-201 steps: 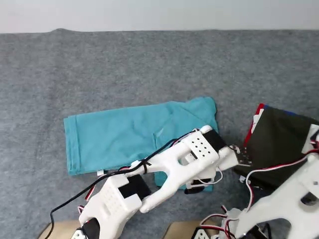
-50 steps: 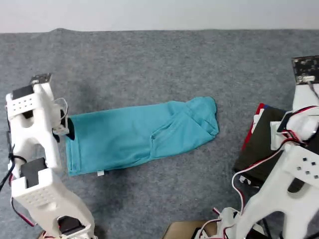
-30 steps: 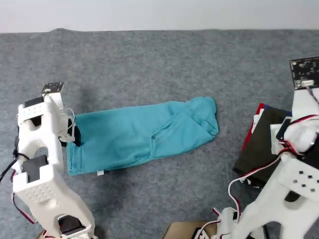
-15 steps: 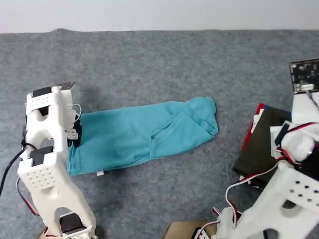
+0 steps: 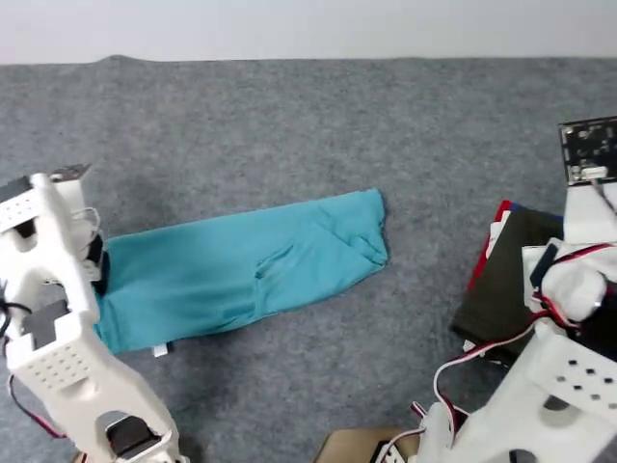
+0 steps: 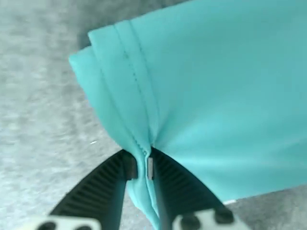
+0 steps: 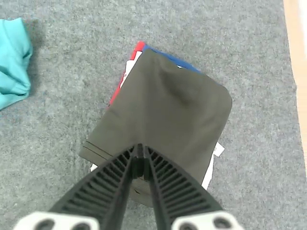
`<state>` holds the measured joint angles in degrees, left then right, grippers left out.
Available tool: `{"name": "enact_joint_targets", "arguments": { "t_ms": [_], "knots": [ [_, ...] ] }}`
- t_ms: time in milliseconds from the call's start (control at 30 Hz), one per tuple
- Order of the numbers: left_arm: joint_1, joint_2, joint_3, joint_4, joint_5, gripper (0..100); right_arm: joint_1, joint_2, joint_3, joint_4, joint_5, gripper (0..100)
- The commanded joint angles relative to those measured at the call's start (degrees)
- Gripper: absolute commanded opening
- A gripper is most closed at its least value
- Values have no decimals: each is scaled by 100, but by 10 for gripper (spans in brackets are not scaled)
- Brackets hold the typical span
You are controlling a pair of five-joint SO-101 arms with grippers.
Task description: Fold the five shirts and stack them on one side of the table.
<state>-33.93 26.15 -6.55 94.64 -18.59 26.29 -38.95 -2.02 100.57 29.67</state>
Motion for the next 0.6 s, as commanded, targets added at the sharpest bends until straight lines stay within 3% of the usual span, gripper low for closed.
{"name": "enact_joint_targets", "arguments": {
  "t_ms": [0, 233, 567],
  "knots": [
    [-149, -369, -655, 431, -88, 4, -48, -180, -53, 145, 53, 9],
    [334, -440, -787, 598, 88, 4, -48, -180, -44, 145, 53, 9],
    [1785, -1090, -479, 607, 923, 4, -48, -136, -44, 145, 53, 9]
  ]
}}
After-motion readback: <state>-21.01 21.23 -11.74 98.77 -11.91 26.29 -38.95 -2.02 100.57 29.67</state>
